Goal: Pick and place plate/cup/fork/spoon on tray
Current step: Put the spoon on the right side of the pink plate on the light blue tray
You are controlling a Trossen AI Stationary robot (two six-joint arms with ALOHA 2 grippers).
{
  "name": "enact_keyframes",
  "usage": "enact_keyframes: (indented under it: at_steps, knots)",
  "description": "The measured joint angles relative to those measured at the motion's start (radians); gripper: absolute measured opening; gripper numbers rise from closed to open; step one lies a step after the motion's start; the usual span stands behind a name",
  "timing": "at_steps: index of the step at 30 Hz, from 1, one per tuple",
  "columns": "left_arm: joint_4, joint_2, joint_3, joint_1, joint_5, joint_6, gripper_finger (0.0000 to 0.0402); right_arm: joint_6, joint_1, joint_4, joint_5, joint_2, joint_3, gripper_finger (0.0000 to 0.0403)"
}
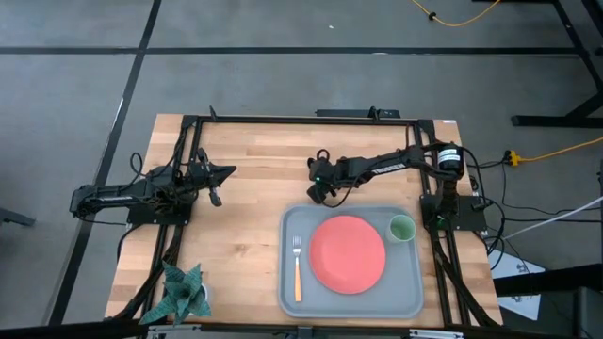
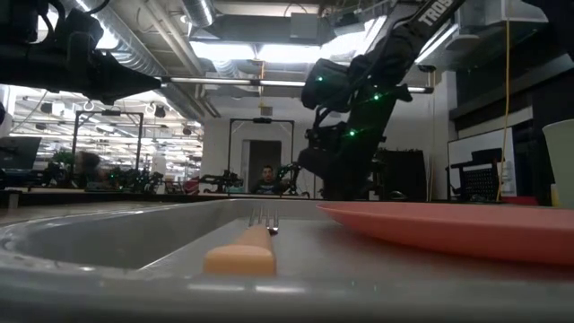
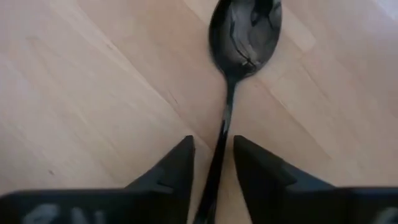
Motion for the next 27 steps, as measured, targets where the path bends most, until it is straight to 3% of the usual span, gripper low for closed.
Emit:
enact_keyframes:
  at_steps: [6,14,27]
  knots:
    - [0.0,0.0,0.0,0.0,0.0,0.0,0.0,-0.004,-0.002,0.006,0.024,0.003,-0.003,0.0016]
    - [0.0,0.0,0.0,0.0,0.0,0.0,0.0,0.069,-0.002,0.013,0.038,-0.013,-0.006,0.0006]
    - [0.0,0.0,0.0,0.0,0.0,0.0,0.0,0.166,0.041,-0.067,0.08,-0.175,-0.006,0.0]
